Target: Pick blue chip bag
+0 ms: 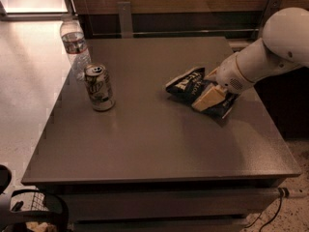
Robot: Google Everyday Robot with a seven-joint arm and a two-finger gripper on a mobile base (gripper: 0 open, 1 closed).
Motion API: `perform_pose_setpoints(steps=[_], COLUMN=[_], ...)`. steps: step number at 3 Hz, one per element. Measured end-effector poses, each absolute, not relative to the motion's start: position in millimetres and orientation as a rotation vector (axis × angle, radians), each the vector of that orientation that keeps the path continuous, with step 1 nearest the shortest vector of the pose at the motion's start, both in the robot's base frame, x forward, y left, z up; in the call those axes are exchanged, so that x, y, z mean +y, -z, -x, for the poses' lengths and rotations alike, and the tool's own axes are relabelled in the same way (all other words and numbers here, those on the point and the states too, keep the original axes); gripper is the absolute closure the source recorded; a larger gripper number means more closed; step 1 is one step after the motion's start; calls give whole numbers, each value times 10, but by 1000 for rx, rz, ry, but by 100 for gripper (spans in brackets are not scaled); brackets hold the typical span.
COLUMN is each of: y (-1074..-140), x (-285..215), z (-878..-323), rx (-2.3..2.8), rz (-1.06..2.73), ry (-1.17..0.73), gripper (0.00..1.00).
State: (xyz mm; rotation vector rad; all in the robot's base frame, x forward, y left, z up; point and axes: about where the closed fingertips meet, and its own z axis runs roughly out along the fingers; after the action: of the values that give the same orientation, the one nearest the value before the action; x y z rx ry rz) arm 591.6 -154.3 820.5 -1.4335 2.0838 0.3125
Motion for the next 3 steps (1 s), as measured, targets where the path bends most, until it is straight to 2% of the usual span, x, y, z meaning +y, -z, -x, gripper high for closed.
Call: perform_pose_setpoints(steps=[1, 3], y=[-8219, -8230], x=[-1543, -1543], z=[-5916, -5915], rx=[2084, 2084], rz=[1433, 1434], ry=[-312, -313], gripper=[99, 100])
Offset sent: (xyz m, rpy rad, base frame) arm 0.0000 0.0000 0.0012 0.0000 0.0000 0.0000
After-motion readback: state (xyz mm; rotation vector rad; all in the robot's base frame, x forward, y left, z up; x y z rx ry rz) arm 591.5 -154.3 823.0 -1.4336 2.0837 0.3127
